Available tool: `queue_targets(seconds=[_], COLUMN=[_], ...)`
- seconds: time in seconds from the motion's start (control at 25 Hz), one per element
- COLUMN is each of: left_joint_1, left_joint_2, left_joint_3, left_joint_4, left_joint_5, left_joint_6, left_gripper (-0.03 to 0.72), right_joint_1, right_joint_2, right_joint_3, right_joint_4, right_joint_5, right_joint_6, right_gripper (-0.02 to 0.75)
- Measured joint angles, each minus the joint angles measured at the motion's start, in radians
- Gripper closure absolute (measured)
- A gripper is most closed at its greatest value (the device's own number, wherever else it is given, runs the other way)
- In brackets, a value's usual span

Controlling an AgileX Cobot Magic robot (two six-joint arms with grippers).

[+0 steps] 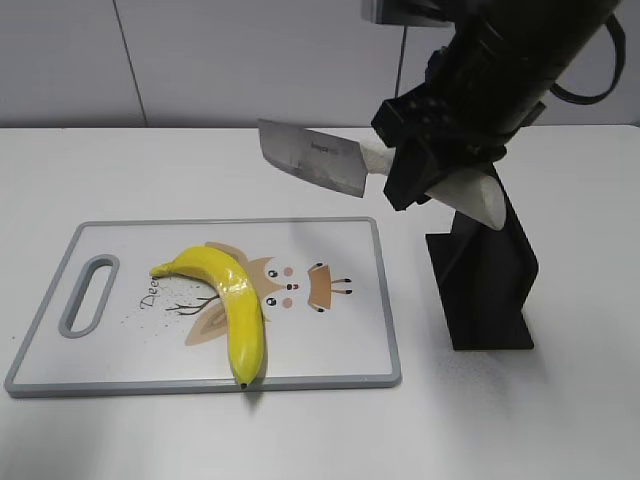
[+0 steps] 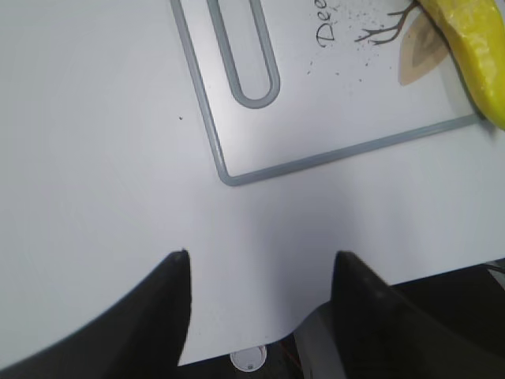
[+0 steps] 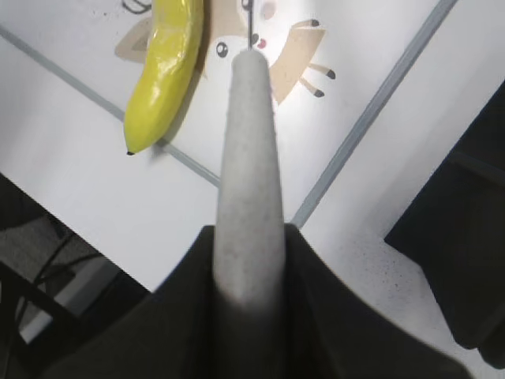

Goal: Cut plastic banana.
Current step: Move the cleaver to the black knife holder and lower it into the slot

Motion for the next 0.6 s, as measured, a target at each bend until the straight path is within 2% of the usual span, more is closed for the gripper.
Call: queue_targets(seconds=[0.12, 0.28, 0.6], left_joint_1=[0.000, 0.000, 0.000], left_joint_2=[-0.090, -0.210, -0.529], left_joint_3=[0.060, 0.131, 0.282], left_joint_4=[0.000, 0.003, 0.008], left_joint_5=[0.002, -0.002, -0.053], left_joint_6=[-0.001, -0.001, -0.001], left_gripper=[0.136, 0.138, 0.142], right_joint_1=[0.001, 0.001, 0.001], right_joint_2=[-0.088, -0.198, -0.344], right_joint_3=[0.095, 0.176, 0.284], right_joint_4=[-0.019, -0.119, -0.432], right_joint_5=[-0.098, -0.192, -0.211], right_joint_6=[0.082, 0.243, 0.628], right_gripper=[0.551, 0.551, 0.551])
